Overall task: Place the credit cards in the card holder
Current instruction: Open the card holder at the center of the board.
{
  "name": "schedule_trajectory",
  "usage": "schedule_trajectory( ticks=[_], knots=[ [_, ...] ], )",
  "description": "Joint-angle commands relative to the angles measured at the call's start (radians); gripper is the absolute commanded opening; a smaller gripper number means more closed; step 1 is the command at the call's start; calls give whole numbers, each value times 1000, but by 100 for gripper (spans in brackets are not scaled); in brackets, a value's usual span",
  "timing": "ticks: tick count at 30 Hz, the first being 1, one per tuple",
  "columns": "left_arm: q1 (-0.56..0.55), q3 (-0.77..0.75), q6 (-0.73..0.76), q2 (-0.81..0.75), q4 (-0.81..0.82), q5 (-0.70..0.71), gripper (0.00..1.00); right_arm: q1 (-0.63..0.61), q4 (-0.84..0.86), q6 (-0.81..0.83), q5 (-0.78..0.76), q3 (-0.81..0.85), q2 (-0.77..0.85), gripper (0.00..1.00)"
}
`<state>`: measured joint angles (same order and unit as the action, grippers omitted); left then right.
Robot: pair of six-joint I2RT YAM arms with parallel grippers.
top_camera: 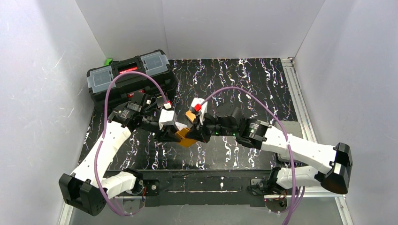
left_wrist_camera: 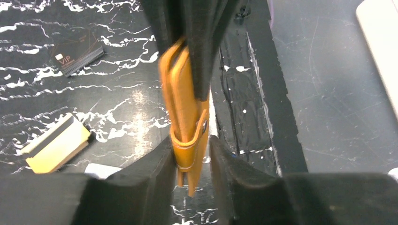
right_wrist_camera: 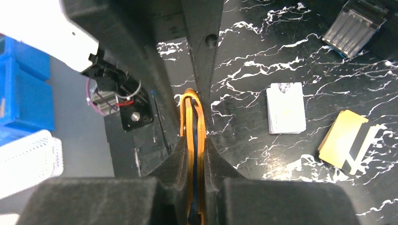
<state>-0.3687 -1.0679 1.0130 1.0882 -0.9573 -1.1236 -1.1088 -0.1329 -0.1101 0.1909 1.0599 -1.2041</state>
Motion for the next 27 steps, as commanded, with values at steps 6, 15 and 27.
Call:
schedule_trajectory(
  ticks=[6,15,27],
  knots=[
    [-12,77,-237,-166,327,178,84,13,-15,-107,-195,23,25,1],
    [-49,323,-251,-448,740,319,84,12,-52,-243,-329,80,24,1],
    [-177,409,-248,-418,1076,543,54,-11,-32,-367,-356,165,-17,1]
  ],
)
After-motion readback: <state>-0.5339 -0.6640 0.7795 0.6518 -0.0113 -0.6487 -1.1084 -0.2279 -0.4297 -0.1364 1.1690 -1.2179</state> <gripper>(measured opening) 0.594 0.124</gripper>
